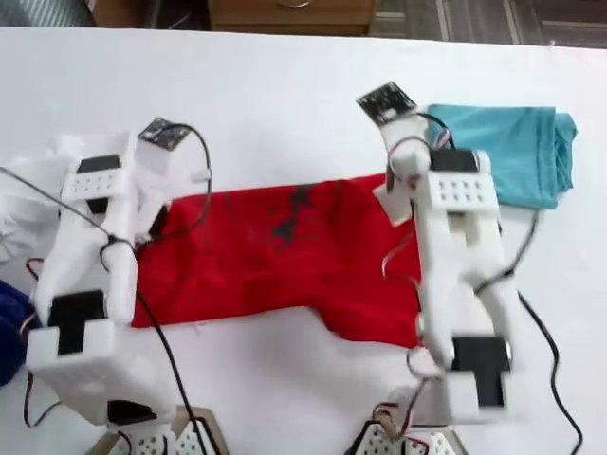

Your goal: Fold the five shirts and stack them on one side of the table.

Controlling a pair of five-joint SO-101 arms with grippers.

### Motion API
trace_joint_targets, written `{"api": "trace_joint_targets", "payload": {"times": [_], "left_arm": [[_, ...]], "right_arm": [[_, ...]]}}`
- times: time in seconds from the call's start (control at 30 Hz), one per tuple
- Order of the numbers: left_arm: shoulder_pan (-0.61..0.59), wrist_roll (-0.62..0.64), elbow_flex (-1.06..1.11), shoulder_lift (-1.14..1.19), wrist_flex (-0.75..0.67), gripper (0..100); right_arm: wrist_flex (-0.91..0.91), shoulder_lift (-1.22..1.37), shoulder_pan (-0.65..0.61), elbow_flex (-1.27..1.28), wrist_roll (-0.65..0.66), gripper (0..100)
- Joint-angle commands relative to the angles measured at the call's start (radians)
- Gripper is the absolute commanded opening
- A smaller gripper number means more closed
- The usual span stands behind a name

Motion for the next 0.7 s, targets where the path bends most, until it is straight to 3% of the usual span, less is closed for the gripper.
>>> {"api": "trace_joint_targets", "payload": {"times": [0.0, 0.13, 0.3, 0.67], "left_arm": [[0.008, 0.009, -0.105, 0.058, -0.023, 2], [0.006, 0.02, -0.251, 0.164, -0.02, 2], [-0.015, 0.14, -0.415, 0.272, -0.003, 2], [-0.04, 0.147, -0.673, 0.345, 0.296, 2]], "right_arm": [[0.018, 0.143, -0.008, -0.133, -0.012, 1.9], [0.002, 0.306, -0.01, -0.212, -0.012, 1.9], [-0.018, 0.489, 0.018, -0.342, -0.011, 1.9], [0.073, 0.702, 0.194, -0.657, -0.003, 1.9]]}}
